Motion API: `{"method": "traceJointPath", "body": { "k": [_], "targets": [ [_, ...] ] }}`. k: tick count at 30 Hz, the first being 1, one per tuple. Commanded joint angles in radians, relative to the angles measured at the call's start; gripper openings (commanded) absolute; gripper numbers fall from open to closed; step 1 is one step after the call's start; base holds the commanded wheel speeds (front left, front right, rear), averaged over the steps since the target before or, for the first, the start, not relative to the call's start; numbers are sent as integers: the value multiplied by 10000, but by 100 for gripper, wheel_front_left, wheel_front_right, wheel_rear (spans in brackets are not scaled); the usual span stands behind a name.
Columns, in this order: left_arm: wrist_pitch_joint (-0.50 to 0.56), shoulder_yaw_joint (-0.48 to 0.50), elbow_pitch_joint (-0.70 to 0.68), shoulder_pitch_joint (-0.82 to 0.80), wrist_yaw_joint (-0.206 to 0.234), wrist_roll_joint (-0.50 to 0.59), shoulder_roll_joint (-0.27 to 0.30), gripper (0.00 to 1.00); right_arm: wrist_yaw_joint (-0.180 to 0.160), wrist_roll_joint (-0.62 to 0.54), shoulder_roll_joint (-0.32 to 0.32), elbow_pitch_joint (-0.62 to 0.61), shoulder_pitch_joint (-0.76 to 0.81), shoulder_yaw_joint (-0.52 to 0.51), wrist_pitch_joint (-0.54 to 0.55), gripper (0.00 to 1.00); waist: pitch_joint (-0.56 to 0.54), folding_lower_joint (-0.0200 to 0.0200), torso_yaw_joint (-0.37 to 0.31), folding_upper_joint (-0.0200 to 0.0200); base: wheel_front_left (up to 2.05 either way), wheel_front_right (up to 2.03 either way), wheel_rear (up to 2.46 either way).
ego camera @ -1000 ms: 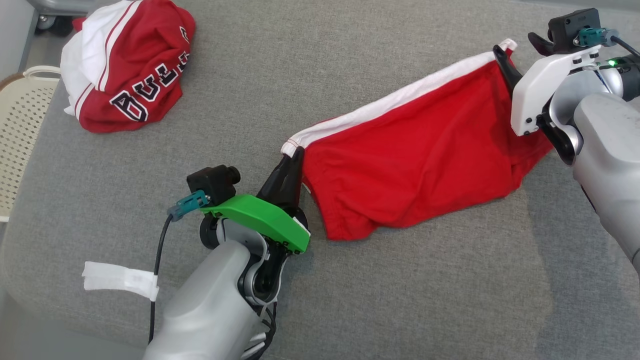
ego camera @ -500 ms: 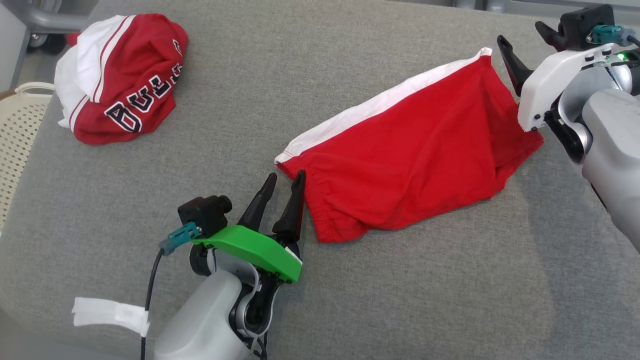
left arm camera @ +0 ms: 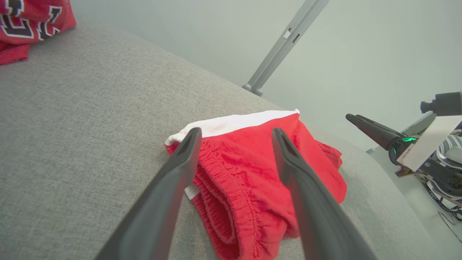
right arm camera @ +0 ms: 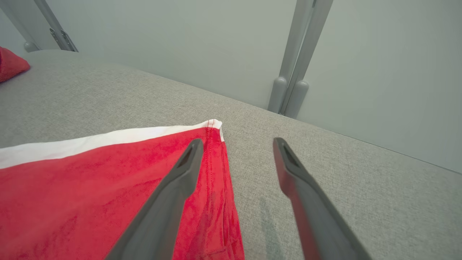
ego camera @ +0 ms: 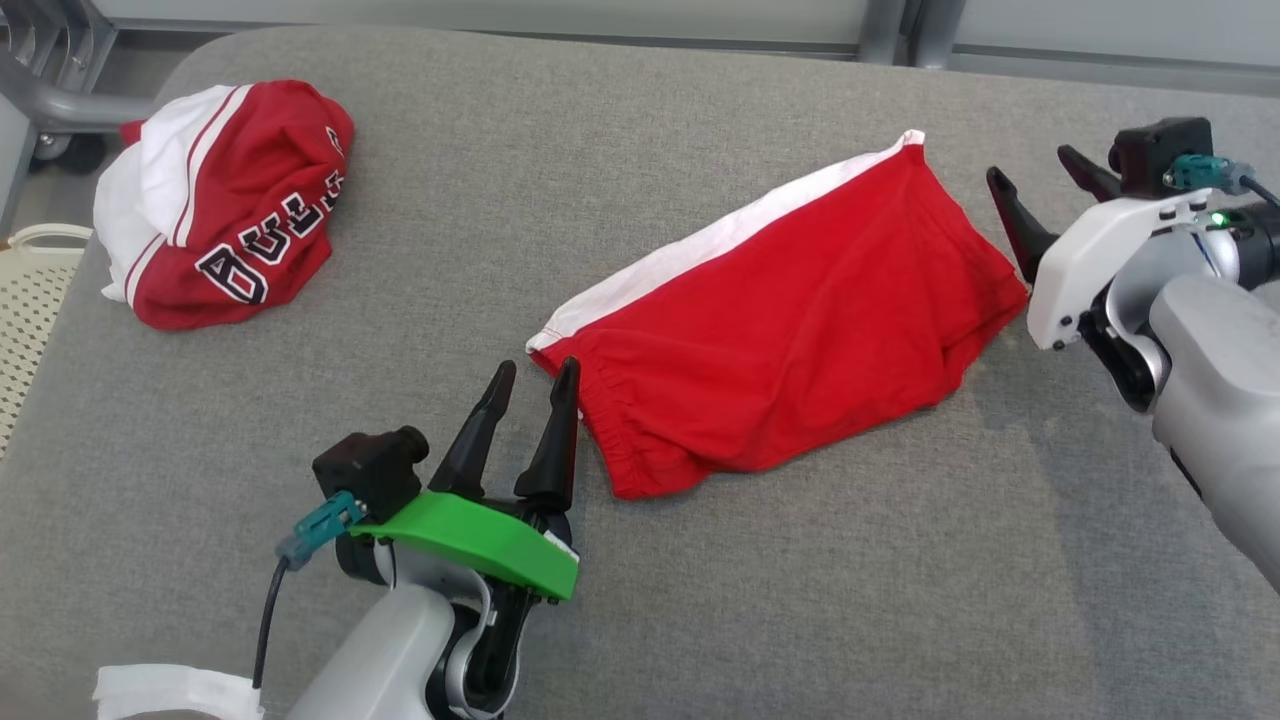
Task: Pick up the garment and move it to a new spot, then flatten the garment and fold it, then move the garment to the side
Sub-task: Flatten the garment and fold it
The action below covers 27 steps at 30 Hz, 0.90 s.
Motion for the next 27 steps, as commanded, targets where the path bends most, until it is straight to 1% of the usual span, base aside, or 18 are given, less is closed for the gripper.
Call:
{"method": "traceJointPath", "body": {
  "k": [1,9,16,24,27],
  "targets": [
    [3,96,-176,202,101,183,122,100,1,159,13,96,245,37,32,100,-160,0,45,53,0,0,0],
    [3,451,-1188,678,587,1185,365,100,1,790,102,906,956,-23,465,100,-411,0,558,53,0,0,0],
    [1,694,-1707,990,869,1888,535,100,1,1096,224,1493,1110,-87,730,100,-392,0,1017,53,0,0,0],
    [2,896,-1841,1253,1100,2409,634,100,1,1285,302,1945,1230,-53,988,100,-411,0,1255,53,0,0,0],
    [2,982,-1854,1295,1098,2463,647,100,1,1305,328,1986,1218,-14,1041,100,-410,0,1264,53,0,0,0]
  ]
}}
